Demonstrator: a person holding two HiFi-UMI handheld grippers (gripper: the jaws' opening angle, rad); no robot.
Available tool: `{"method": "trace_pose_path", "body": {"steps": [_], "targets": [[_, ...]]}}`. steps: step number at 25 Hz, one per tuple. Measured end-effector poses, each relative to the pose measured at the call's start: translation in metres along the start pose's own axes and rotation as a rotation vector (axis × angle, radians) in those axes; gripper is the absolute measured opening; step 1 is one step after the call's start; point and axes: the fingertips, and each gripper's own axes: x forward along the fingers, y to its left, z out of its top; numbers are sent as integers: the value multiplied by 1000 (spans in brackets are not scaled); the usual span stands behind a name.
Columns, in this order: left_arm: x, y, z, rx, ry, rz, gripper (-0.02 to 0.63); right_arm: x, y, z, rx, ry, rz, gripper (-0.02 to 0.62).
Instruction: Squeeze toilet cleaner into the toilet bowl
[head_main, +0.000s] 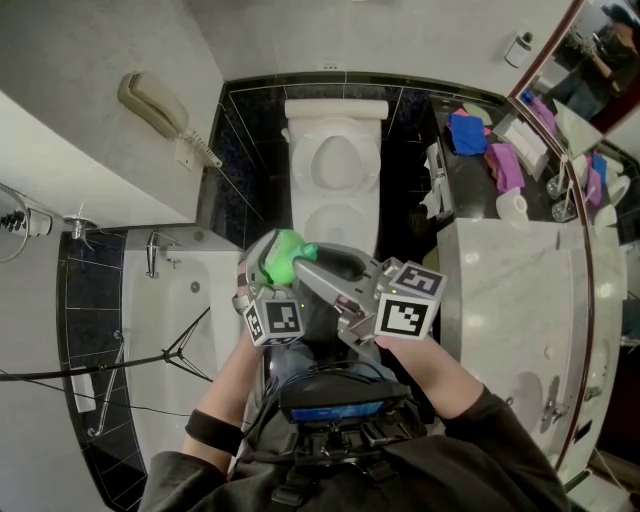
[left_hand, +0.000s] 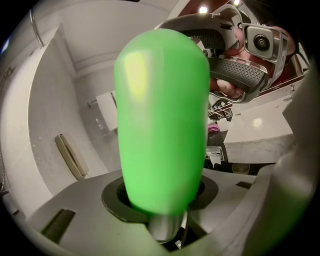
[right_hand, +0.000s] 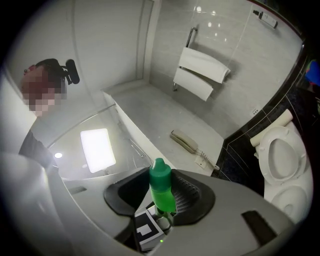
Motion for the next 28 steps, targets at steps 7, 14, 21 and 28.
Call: {"method": "trace_pose_path", "body": {"steps": [7, 14, 21, 28], "targets": [[-2, -13, 3, -26, 15, -102, 192, -5, 0, 2, -58, -8, 22, 147], [-21, -56, 9, -127, -10, -461, 192, -8, 14, 1, -230, 21, 156, 147], [-57, -92, 38, -195, -100, -819, 192, -19, 47, -2, -417, 70, 430, 147], [-83, -111, 48, -206, -133, -1003, 192, -33, 65, -8, -498, 85, 579, 147]]}}
